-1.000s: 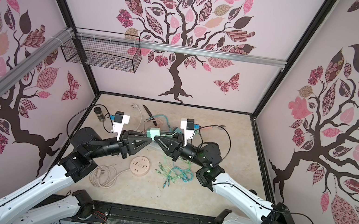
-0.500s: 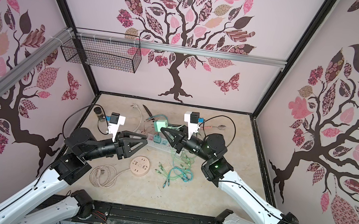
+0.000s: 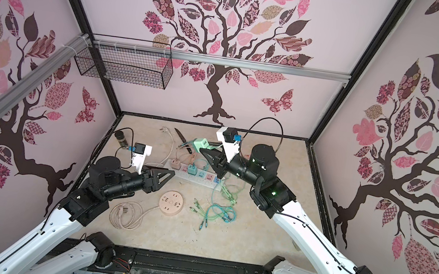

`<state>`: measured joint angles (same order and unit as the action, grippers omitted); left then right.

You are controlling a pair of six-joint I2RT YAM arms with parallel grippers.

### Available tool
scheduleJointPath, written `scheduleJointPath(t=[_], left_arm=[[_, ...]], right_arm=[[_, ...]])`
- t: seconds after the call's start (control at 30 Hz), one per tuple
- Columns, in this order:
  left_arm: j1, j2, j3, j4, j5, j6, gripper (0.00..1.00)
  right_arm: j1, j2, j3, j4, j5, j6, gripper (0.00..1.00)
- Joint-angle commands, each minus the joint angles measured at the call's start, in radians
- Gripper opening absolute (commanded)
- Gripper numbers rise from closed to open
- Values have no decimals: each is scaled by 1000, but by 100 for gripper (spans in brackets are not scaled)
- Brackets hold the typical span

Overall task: Insert plugs into power strip
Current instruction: Pick up the plug from the top-right of the table, then insert the plug into the socket.

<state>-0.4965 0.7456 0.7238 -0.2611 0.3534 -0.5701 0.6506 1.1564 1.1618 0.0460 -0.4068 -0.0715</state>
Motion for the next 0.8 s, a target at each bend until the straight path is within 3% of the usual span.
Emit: scheduleJointPath(t=[0.0,0.3,0.77], left_arm=[[6,2,30,-105,-140,26,56],[8,0,44,-215,-278,34,59],[17,47,30,-245,-367,55,59]], right_arm=[[-29,49,67,-126,43,-141,8],[-129,177,118,-155,15,-241,9],[-163,414,180,-145,100,-401,6]])
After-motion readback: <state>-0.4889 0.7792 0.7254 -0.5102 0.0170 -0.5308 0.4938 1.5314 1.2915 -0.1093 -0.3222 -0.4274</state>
